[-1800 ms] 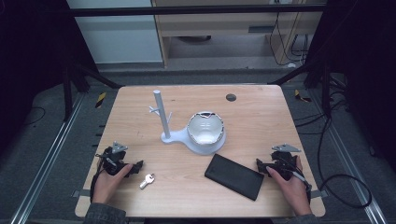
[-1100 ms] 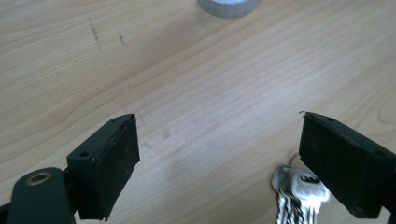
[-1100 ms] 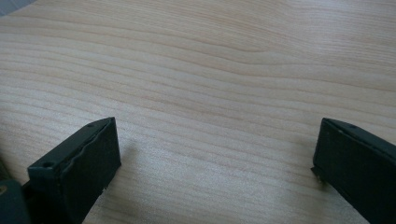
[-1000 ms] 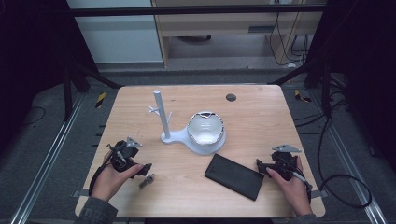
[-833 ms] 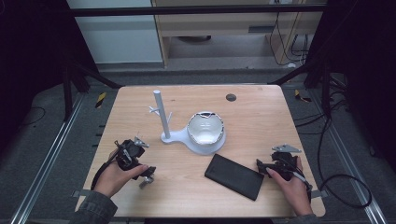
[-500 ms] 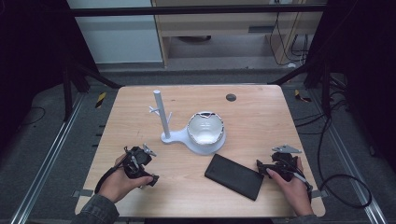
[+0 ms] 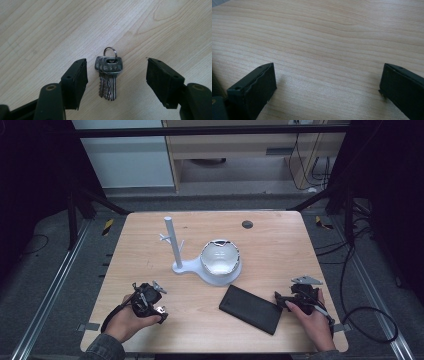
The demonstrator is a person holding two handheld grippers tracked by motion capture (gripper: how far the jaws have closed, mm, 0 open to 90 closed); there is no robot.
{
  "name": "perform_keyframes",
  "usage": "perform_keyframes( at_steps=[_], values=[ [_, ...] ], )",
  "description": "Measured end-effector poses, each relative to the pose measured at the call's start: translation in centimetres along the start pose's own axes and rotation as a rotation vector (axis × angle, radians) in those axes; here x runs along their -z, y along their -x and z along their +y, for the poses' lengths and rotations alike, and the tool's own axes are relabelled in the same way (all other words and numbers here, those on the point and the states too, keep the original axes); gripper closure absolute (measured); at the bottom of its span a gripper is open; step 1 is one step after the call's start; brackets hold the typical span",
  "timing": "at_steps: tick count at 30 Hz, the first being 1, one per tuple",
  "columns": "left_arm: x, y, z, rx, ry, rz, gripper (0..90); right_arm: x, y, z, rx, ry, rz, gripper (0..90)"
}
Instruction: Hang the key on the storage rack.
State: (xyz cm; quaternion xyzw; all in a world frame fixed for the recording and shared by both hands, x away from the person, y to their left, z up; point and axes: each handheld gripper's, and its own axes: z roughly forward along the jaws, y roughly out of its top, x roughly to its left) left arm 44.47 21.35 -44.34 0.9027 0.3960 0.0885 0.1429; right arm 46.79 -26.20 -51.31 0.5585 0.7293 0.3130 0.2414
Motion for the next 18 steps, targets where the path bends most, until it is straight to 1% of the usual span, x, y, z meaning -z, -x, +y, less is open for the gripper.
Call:
perform_keyframes(
  at_steps=[2, 4, 5, 9, 10, 13, 17, 18],
  values=[
    [0.0, -0.1, -0.1, 0.012, 0.002, -0.002, 35.6, 0.0, 0.0, 0.0, -0.001, 0.000, 0.000, 0.9],
    [-0.1, -0.2, -0.1, 0.009, -0.002, -0.002, 37.0, 0.0, 0.0, 0.0, 0.000, -0.001, 0.000, 0.9],
    [-0.2, -0.2, -0.1, 0.015, -0.003, -0.005, 37.4, 0.0, 0.0, 0.0, -0.001, 0.000, 0.000, 0.9],
    [-0.5, -0.2, -0.1, 0.007, -0.024, -0.002, 40.5, 0.0, 0.0, 0.0, 0.000, 0.000, 0.000, 0.9],
    [-0.7, -0.3, -0.1, 0.009, -0.031, -0.013, 44.5, 0.0, 0.0, 0.0, -0.001, 0.000, 0.000, 0.9],
    [-0.9, -0.4, -0.3, 0.011, -0.039, -0.031, 48.9, 0.0, 0.0, 0.0, -0.001, 0.000, 0.001, 0.9],
    [-1.2, -0.6, -0.5, -0.002, -0.056, -0.034, 53.5, 0.0, 0.0, 0.0, -0.001, 0.000, 0.001, 0.8],
    [-1.3, -0.6, -0.5, 0.003, -0.057, -0.035, 54.1, 0.0, 0.0, 0.0, 0.000, 0.000, 0.001, 0.8]
  ],
)
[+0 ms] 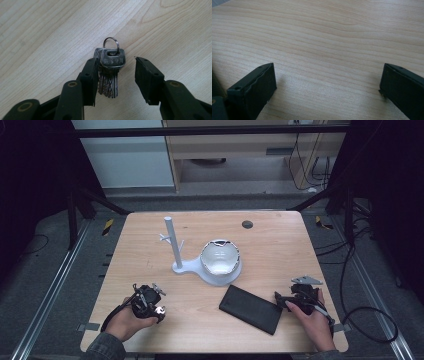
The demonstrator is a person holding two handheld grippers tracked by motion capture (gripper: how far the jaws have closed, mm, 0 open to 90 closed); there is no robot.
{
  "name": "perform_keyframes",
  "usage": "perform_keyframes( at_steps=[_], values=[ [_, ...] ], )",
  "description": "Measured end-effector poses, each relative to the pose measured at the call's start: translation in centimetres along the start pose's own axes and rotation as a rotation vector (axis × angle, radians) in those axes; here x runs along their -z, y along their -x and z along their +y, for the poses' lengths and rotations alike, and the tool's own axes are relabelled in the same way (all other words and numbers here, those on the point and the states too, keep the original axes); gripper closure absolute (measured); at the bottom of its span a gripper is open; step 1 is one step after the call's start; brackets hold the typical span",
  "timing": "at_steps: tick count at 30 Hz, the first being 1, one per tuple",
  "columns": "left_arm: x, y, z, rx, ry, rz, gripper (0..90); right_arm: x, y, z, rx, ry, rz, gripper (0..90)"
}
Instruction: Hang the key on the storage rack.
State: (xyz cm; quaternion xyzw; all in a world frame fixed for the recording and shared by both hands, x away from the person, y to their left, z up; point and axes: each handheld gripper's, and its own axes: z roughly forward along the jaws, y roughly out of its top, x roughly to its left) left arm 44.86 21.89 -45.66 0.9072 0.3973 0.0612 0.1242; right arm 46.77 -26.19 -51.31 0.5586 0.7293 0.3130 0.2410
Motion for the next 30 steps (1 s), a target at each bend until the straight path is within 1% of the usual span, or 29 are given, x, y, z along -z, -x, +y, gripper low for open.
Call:
perform_keyframes(
  at_steps=[4, 6, 8, 9, 10, 12, 14, 16, 19, 21, 23, 24, 28, 30],
  values=[
    [-0.2, -0.3, -0.2, -0.004, -0.006, 0.000, 57.3, 0.0, 0.0, 0.0, -0.001, 0.001, 0.000, 0.8],
    [-0.4, -0.5, -0.4, -0.005, -0.010, -0.005, 60.5, 0.0, 0.0, 0.0, -0.002, 0.000, 0.001, 0.8],
    [-0.5, -0.6, -0.5, 0.005, -0.008, -0.021, 63.1, 0.0, 0.0, 0.0, -0.003, 0.000, 0.002, 0.8],
    [-0.5, -0.6, -0.5, 0.005, -0.008, -0.021, 65.9, 0.0, 0.0, 0.0, -0.003, 0.000, 0.002, 0.8],
    [-0.5, -0.7, -0.6, -0.001, -0.006, -0.023, 65.9, 0.0, 0.0, 0.0, -0.002, 0.000, 0.001, 0.8],
    [-0.5, -0.7, -0.6, -0.005, -0.008, -0.026, 74.1, 0.0, 0.0, 0.0, -0.003, 0.000, 0.002, 0.8],
    [-0.4, -0.8, -0.6, -0.011, -0.004, -0.029, 79.5, 0.0, 0.0, 0.0, -0.002, 0.000, 0.002, 0.8],
    [-0.4, -0.9, -0.7, -0.007, -0.009, -0.035, 79.7, 0.0, 0.0, 0.0, -0.002, 0.000, 0.003, 0.8],
    [-0.2, -1.0, -0.8, -0.008, -0.005, -0.028, 79.8, 0.0, 0.0, 0.0, -0.002, 0.000, 0.003, 0.8],
    [0.2, -1.1, -0.7, -0.011, 0.012, -0.029, 79.8, 0.0, 0.0, 0.0, -0.003, 0.000, 0.004, 0.8],
    [0.5, -1.2, -0.7, -0.011, 0.018, -0.027, 79.8, 0.0, 0.0, 0.0, -0.002, 0.000, 0.004, 0.8],
    [0.6, -1.2, -0.7, -0.013, 0.014, -0.027, 79.8, 0.0, 0.0, 0.0, -0.002, 0.000, 0.004, 0.8],
    [0.1, -1.0, -0.9, -0.035, -0.031, -0.033, 79.8, 0.0, -0.1, 0.0, -0.003, 0.001, 0.004, 0.8],
    [-0.1, -1.0, -0.9, -0.033, -0.031, -0.034, 79.8, 0.0, -0.1, 0.0, -0.003, 0.001, 0.005, 0.8]
  ],
)
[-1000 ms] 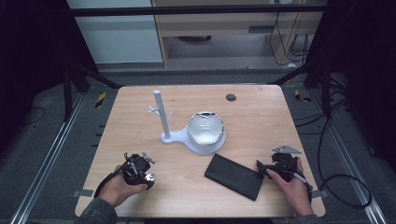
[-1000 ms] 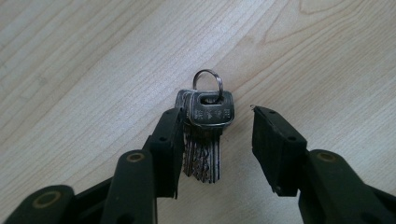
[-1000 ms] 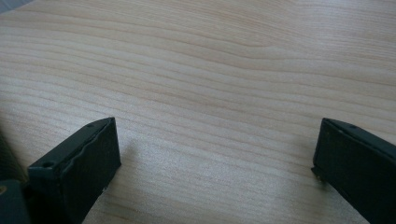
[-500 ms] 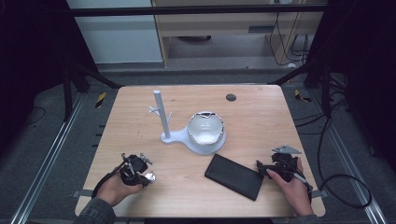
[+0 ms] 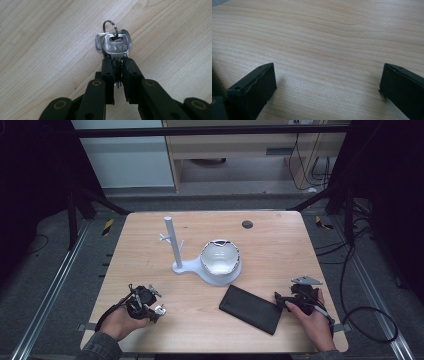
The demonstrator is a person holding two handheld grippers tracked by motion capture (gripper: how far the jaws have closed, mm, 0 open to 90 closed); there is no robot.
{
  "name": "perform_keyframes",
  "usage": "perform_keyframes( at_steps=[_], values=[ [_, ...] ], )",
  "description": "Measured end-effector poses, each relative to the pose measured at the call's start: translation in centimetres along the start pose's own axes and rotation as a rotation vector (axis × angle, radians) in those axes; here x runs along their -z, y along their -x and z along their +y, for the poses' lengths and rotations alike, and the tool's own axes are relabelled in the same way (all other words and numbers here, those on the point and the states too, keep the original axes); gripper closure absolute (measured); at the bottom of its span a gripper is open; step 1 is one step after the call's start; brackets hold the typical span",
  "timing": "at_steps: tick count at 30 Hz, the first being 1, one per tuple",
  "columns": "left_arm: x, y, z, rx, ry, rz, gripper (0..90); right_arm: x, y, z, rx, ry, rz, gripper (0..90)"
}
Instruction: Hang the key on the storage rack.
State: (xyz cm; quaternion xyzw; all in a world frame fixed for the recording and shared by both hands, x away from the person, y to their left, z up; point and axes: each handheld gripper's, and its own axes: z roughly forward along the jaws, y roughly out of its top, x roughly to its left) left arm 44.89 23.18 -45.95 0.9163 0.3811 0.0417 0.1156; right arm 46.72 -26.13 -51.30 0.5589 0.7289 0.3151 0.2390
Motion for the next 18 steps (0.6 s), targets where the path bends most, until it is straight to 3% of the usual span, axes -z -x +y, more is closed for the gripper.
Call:
perform_keyframes(
  at_steps=[2, 3, 4, 5, 7, 10, 13, 18],
  values=[
    [0.0, 0.1, 0.0, 0.009, 0.012, -0.008, 79.7, 0.0, 0.0, 0.0, 0.000, 0.000, 0.000, 0.8],
    [0.2, 0.4, 0.2, 0.018, 0.042, -0.017, 78.1, 0.0, 0.0, 0.0, 0.000, 0.000, 0.000, 0.8],
    [0.3, 0.5, 0.3, 0.037, 0.056, -0.013, 70.8, 0.0, 0.0, 0.0, -0.001, 0.000, 0.001, 0.8],
    [0.5, 0.6, 0.4, 0.030, 0.063, -0.005, 65.3, 0.0, 0.0, 0.0, 0.000, 0.000, 0.000, 0.8],
    [0.6, 0.7, 0.5, 0.042, 0.080, 0.000, 62.2, 0.0, 0.0, 0.0, 0.000, 0.000, 0.000, 0.8],
    [0.2, 0.7, 0.7, 0.062, 0.073, 0.019, 53.3, 0.0, 0.0, 0.0, 0.000, -0.001, 0.000, 0.8],
    [-0.2, 0.8, 0.8, 0.074, 0.085, -0.002, 47.7, 0.0, 0.0, 0.0, 0.000, -0.001, 0.000, 0.7],
    [-0.8, 1.2, 1.1, 0.095, 0.071, 0.018, 38.5, 0.0, 0.0, 0.0, 0.000, 0.000, 0.000, 0.7]
  ],
)
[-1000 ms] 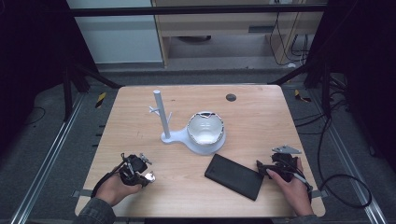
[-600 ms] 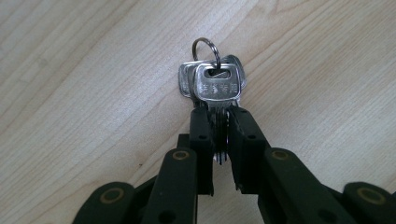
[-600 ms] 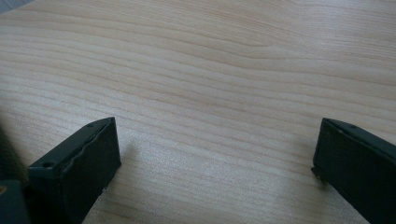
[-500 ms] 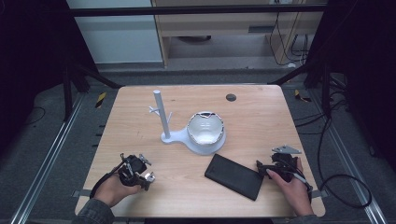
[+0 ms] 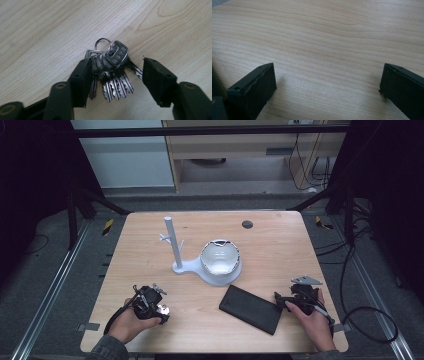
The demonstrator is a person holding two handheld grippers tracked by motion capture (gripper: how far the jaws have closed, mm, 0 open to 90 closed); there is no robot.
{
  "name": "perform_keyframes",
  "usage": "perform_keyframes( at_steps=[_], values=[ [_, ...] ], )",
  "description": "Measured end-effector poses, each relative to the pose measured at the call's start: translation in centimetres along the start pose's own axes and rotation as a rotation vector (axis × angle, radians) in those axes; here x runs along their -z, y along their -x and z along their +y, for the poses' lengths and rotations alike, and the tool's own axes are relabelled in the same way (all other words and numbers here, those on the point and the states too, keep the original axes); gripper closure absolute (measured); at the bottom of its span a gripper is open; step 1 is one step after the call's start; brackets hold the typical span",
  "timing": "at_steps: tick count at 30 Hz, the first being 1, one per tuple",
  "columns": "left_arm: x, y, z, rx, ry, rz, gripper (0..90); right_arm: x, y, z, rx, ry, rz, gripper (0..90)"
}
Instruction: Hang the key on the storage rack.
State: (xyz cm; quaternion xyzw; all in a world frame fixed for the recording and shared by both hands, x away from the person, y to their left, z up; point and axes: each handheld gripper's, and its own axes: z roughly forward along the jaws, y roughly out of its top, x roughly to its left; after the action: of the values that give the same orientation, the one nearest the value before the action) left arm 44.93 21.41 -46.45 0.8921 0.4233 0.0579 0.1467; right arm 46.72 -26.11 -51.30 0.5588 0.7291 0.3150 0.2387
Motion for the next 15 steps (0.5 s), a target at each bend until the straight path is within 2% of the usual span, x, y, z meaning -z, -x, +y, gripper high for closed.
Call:
perform_keyframes(
  at_steps=[3, 6, 8, 10, 11, 12, 14, 15],
  values=[
    [-0.30, 0.04, 0.11, 0.014, -0.003, -0.007, 34.7, 0.00, -0.01, 0.00, 0.001, 0.000, 0.000, 0.7],
    [-0.43, 0.08, 0.20, 0.026, 0.005, 0.000, 31.7, 0.00, -0.01, 0.00, 0.001, -0.001, 0.000, 0.7],
    [-0.49, 0.15, 0.21, 0.020, 0.006, 0.015, 32.0, 0.00, -0.01, 0.00, 0.002, 0.000, 0.000, 0.7],
    [-0.43, 0.10, 0.18, 0.002, -0.006, 0.026, 36.7, 0.00, -0.02, 0.00, 0.002, 0.000, 0.001, 0.7],
    [-0.30, 0.00, 0.16, -0.001, 0.000, 0.016, 40.7, 0.00, -0.02, 0.00, 0.003, 0.000, 0.002, 0.7],
    [-0.17, -0.12, 0.11, -0.011, -0.002, 0.004, 50.0, 0.00, -0.03, 0.00, 0.004, 0.000, 0.002, 0.7],
    [-0.06, -0.41, 0.00, -0.016, -0.011, -0.012, 58.9, 0.00, -0.03, -0.01, 0.005, 0.000, 0.002, 0.7],
    [-0.10, -0.51, -0.09, -0.038, -0.021, -0.008, 68.1, -0.01, -0.01, -0.01, 0.008, -0.001, 0.000, 0.7]
  ],
)
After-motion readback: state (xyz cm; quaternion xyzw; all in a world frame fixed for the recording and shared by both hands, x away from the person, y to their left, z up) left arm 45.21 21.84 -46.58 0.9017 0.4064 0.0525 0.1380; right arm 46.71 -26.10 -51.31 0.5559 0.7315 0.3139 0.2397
